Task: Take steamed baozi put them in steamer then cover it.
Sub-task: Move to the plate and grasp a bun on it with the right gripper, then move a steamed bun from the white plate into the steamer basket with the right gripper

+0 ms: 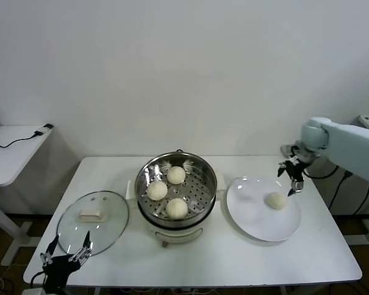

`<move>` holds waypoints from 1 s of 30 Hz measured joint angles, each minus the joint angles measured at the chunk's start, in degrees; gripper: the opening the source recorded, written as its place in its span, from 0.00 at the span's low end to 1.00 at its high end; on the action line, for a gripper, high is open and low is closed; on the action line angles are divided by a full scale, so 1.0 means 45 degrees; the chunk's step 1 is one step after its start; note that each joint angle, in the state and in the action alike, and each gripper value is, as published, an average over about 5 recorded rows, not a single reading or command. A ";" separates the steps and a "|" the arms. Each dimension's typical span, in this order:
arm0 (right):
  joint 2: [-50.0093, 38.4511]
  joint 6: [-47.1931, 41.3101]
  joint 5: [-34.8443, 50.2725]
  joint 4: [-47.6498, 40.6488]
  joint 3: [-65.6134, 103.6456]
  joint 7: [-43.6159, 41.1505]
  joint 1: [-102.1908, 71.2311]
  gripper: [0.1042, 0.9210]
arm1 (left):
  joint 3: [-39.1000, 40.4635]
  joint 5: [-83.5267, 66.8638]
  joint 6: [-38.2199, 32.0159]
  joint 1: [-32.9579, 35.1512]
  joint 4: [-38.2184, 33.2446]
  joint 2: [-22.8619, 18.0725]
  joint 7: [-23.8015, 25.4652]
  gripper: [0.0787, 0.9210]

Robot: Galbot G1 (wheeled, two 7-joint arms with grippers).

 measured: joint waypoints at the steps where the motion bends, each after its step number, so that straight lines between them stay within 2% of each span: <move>1: 0.0042 -0.0057 -0.0086 -0.0147 0.0162 0.0053 -0.0251 0.88 | 0.0000 0.0009 0.0000 0.0001 0.0007 -0.0008 0.0000 0.88; 13: 0.0783 -0.0376 -0.0866 -0.1736 0.1830 0.0555 -0.2508 0.88 | -0.0018 0.0039 -0.0002 0.0039 0.0123 -0.0022 -0.0010 0.88; 21: 0.1054 -0.0407 -0.1026 -0.2248 0.2480 0.0807 -0.3036 0.73 | 0.0010 0.0085 -0.0037 0.0005 0.0177 -0.0020 -0.0024 0.88; 30: 0.0862 -0.0580 -0.0806 -0.1908 0.2334 0.0736 -0.2763 0.70 | 0.0011 0.0122 -0.0059 0.0071 0.0067 -0.0008 -0.0050 0.88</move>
